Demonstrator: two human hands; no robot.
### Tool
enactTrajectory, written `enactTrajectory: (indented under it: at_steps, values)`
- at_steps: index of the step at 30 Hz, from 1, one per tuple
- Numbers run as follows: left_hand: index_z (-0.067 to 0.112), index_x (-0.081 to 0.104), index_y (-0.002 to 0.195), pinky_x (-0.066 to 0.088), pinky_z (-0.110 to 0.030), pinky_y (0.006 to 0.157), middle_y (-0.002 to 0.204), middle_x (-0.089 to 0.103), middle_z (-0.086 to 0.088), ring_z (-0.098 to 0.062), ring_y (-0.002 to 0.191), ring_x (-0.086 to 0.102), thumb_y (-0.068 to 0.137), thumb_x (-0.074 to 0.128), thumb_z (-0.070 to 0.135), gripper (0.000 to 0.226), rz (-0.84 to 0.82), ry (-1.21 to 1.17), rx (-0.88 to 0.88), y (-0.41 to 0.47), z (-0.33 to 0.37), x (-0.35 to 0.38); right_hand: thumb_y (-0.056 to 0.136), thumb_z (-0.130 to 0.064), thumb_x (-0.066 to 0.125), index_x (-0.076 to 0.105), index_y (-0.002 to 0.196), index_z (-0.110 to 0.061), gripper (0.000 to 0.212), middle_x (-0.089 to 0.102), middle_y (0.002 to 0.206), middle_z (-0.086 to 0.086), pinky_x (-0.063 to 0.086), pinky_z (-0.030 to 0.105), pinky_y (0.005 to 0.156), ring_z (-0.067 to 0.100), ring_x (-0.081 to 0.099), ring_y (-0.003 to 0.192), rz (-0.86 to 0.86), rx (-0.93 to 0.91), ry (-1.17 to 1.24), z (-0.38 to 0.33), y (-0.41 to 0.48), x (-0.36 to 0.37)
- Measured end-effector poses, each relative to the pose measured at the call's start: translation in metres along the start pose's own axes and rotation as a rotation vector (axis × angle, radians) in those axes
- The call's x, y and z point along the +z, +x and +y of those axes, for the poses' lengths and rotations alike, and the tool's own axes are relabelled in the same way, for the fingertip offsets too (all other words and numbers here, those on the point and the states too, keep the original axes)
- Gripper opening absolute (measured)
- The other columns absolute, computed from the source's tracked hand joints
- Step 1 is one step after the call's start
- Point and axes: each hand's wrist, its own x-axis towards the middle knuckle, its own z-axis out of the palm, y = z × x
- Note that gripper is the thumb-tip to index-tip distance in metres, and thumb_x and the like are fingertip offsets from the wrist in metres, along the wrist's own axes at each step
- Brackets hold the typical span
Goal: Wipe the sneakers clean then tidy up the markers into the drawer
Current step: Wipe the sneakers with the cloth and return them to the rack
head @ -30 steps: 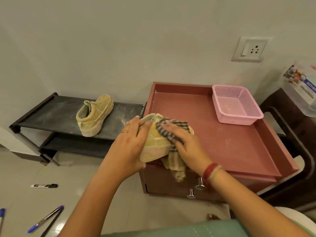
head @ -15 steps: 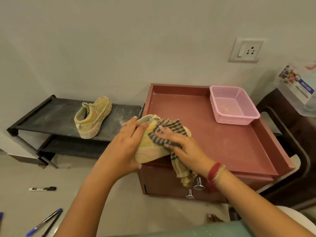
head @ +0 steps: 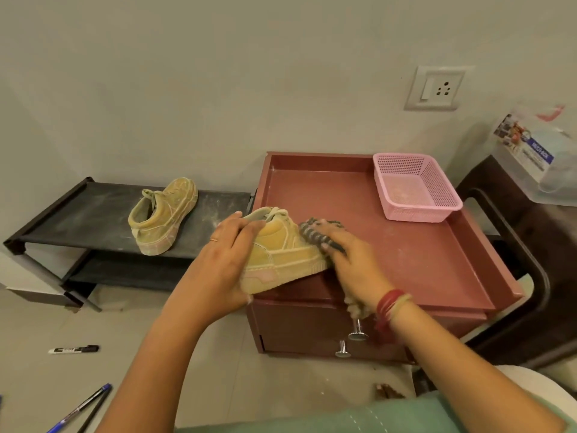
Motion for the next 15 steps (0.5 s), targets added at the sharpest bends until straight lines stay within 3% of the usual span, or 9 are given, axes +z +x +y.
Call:
enactTrajectory:
  at_steps: [3, 6, 8, 11, 15]
  values:
    - [0.016, 0.031, 0.14, 0.023, -0.034, 0.105, 0.134, 0.032, 0.001, -0.023, 0.14, 0.019, 0.052, 0.087, 0.018, 0.104, -0.011, 0.006, 0.012, 0.001, -0.001, 0.001, 0.09, -0.003, 0.044, 0.049, 0.134, -0.025, 0.049, 0.039, 0.143, -0.01, 0.021, 0.016, 0.113, 0.003, 0.032, 0.135, -0.128, -0.164, -0.03, -0.008, -0.024, 0.017]
    - [0.015, 0.033, 0.139, 0.024, -0.034, 0.105, 0.134, 0.034, -0.001, -0.025, 0.139, 0.023, 0.051, 0.088, 0.018, 0.104, -0.012, 0.025, 0.033, 0.002, 0.0, 0.004, 0.09, 0.001, 0.044, 0.051, 0.133, -0.022, 0.049, 0.041, 0.143, -0.006, 0.021, 0.021, 0.113, 0.011, 0.035, 0.135, -0.048, -0.003, -0.111, 0.013, -0.011, 0.004]
    - [0.016, 0.033, 0.139, 0.024, -0.033, 0.104, 0.135, 0.036, -0.003, -0.028, 0.139, 0.025, 0.051, 0.089, 0.02, 0.104, -0.004, 0.045, 0.039, 0.002, 0.001, 0.005, 0.091, 0.001, 0.046, 0.053, 0.131, -0.019, 0.045, 0.045, 0.139, -0.005, 0.024, 0.023, 0.114, 0.009, 0.037, 0.133, -0.039, 0.006, -0.087, 0.01, -0.011, 0.001]
    - [0.015, 0.035, 0.138, 0.022, -0.035, 0.106, 0.136, 0.038, -0.005, -0.029, 0.139, 0.026, 0.052, 0.089, 0.022, 0.102, 0.009, 0.055, 0.048, 0.004, 0.0, 0.004, 0.091, -0.004, 0.046, 0.052, 0.132, -0.023, 0.046, 0.044, 0.138, -0.011, 0.024, 0.015, 0.111, 0.0, 0.035, 0.132, -0.132, -0.12, -0.069, 0.003, -0.022, 0.01]
    - [0.016, 0.034, 0.138, 0.016, -0.035, 0.111, 0.136, 0.037, -0.002, -0.026, 0.141, 0.023, 0.053, 0.088, 0.018, 0.1, 0.02, 0.038, 0.062, 0.004, 0.003, 0.004, 0.091, 0.0, 0.051, 0.055, 0.129, -0.014, 0.041, 0.054, 0.134, 0.003, 0.022, 0.008, 0.102, 0.017, 0.045, 0.13, 0.004, 0.075, -0.101, 0.021, -0.006, -0.003]
